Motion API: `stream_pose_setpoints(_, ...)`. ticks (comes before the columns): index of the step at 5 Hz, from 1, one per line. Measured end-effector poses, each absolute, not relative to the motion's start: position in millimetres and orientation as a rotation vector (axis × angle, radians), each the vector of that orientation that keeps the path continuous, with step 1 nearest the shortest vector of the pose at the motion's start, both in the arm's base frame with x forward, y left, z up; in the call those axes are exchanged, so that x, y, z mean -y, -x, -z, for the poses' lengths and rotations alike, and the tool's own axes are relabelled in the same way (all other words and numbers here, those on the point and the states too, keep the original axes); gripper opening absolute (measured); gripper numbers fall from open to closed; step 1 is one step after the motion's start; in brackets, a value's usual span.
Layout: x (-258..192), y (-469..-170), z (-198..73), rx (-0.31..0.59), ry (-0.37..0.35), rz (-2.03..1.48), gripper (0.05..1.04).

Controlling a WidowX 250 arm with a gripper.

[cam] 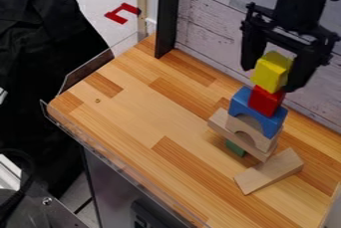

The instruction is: Put the yellow cube on top of the tower

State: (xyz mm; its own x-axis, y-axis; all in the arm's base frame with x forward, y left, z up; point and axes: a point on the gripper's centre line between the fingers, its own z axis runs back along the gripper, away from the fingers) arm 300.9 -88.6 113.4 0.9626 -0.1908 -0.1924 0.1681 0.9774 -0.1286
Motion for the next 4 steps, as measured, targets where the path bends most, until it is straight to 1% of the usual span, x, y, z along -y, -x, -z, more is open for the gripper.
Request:
stream_pose_setpoints(1, 80, -305, -138, -0.159, 0.159, 0.145, 0.999)
stream_pose_setpoints(2, 64, -309, -171, -0.091, 0.202, 0.108, 0.999)
stream_pose_setpoints(3, 43, -306, -187, -0.055, 0.225, 0.084, 0.999)
stream_pose_setpoints(4, 2, -289, -165, -0.093, 0.134, 0.007, 0.999)
